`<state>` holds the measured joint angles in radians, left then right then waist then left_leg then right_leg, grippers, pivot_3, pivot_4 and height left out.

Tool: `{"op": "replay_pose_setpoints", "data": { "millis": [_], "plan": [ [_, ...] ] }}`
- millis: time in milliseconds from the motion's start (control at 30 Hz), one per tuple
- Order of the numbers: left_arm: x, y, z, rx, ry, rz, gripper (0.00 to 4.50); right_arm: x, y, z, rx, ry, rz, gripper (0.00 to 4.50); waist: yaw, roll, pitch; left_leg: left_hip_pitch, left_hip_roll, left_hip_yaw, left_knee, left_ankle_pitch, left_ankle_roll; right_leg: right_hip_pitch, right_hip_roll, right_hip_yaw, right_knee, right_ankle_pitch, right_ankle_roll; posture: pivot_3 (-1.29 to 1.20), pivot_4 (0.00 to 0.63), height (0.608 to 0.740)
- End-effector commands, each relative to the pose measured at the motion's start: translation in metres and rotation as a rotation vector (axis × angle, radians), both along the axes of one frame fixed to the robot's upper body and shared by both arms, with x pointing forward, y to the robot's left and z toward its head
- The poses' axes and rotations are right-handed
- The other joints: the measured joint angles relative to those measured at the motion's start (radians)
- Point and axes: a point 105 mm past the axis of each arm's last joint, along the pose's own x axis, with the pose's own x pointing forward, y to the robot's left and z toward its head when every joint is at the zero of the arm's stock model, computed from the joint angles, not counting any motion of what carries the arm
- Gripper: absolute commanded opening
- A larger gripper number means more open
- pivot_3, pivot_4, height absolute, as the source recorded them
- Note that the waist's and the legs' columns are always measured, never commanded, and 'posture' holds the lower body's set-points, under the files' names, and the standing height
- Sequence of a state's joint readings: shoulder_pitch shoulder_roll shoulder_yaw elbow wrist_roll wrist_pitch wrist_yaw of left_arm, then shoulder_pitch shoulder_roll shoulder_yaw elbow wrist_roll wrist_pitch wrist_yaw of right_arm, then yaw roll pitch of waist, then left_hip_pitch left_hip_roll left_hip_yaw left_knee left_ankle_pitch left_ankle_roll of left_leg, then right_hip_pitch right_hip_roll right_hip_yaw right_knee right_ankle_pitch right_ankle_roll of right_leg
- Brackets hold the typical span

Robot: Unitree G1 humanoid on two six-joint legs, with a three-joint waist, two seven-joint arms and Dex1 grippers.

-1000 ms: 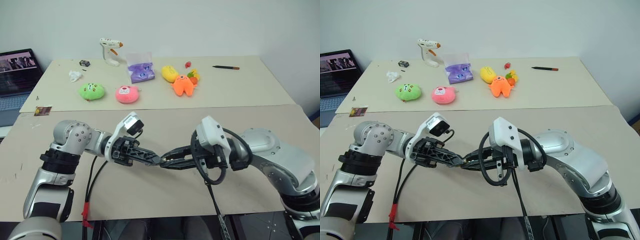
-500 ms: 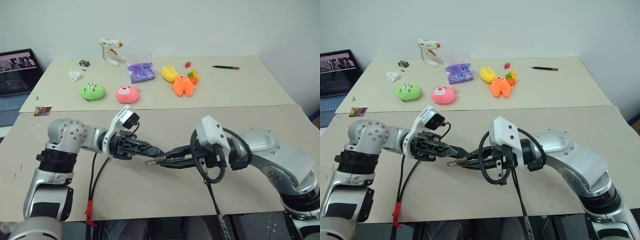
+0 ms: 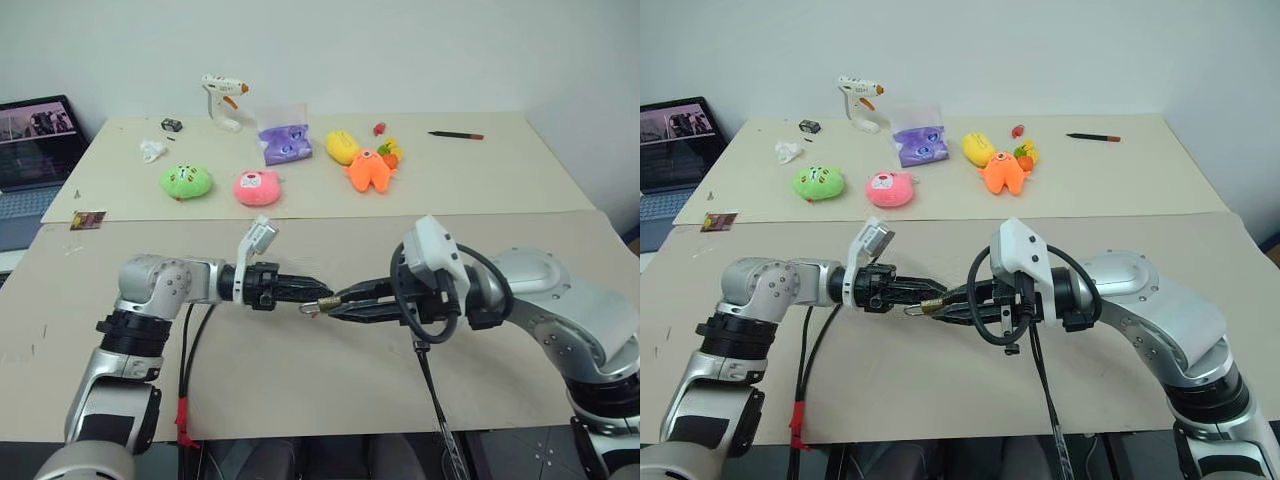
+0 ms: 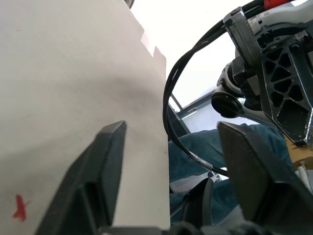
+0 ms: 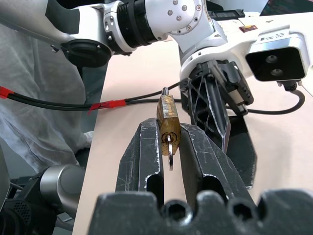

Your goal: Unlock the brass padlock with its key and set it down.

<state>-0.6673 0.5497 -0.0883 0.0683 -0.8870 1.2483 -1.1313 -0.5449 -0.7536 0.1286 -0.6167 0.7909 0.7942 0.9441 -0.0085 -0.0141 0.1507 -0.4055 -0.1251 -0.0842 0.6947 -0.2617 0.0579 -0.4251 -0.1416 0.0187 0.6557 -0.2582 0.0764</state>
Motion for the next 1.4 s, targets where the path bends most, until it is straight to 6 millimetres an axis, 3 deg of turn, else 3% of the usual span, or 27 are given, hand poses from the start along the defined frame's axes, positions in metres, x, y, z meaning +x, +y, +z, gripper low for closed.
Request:
{"op": "replay_pose_setpoints", "data": {
  "millis": [33, 167, 433, 733, 1067, 1400],
  "plan": [
    [-0.013, -0.002, 0.016, -0.055, -0.025, -0.073, 1.64, -0.001, -0.003, 0.013, 0.016, -0.057, -0.001, 0.15, 0.000, 0.000, 0.000, 0.000, 0.000, 0.000, 0.000, 0.000, 0.000, 0.000, 0.000, 0.000, 0.000, 0.000, 0.000, 0.00, 0.150, 0.740],
    [-0.019, -0.003, 0.022, -0.085, 0.000, -0.108, 0.03, 0.001, -0.003, 0.014, 0.017, -0.065, -0.010, 0.15, -0.001, 0.000, 0.000, 0.001, 0.000, 0.000, 0.000, 0.000, 0.000, 0.000, 0.000, 0.000, 0.000, 0.000, 0.000, 0.00, 0.150, 0.740],
    [-0.036, 0.004, 0.023, -0.067, 0.040, -0.169, 0.01, 0.010, -0.008, 0.015, 0.006, -0.086, -0.044, 0.15, -0.004, 0.000, 0.000, 0.001, 0.000, 0.000, 0.000, 0.000, 0.000, 0.000, 0.000, 0.000, 0.000, 0.000, 0.000, 0.00, 0.150, 0.740],
    [-0.037, 0.004, 0.021, -0.057, 0.045, -0.161, 0.01, 0.016, -0.013, 0.012, -0.012, -0.088, -0.056, 0.15, -0.004, 0.000, 0.000, 0.001, 0.000, 0.000, 0.000, 0.000, 0.000, 0.000, 0.000, 0.000, 0.000, 0.000, 0.000, 0.00, 0.150, 0.740],
    [-0.021, 0.012, 0.020, -0.041, 0.014, -0.087, 0.01, 0.012, -0.017, 0.009, -0.030, -0.069, -0.037, 0.15, -0.003, 0.000, 0.000, 0.001, 0.000, 0.000, 0.000, 0.000, 0.000, 0.000, 0.000, 0.000, 0.000, 0.000, 0.000, 0.00, 0.150, 0.740],
    [-0.020, 0.013, 0.020, -0.031, 0.012, -0.109, 0.01, 0.008, -0.024, 0.014, -0.038, -0.068, -0.049, 0.15, -0.002, 0.000, 0.000, 0.001, 0.000, 0.000, 0.000, 0.000, 0.000, 0.000, 0.000, 0.000, 0.000, 0.000, 0.000, 0.00, 0.150, 0.740]
  ]
}}
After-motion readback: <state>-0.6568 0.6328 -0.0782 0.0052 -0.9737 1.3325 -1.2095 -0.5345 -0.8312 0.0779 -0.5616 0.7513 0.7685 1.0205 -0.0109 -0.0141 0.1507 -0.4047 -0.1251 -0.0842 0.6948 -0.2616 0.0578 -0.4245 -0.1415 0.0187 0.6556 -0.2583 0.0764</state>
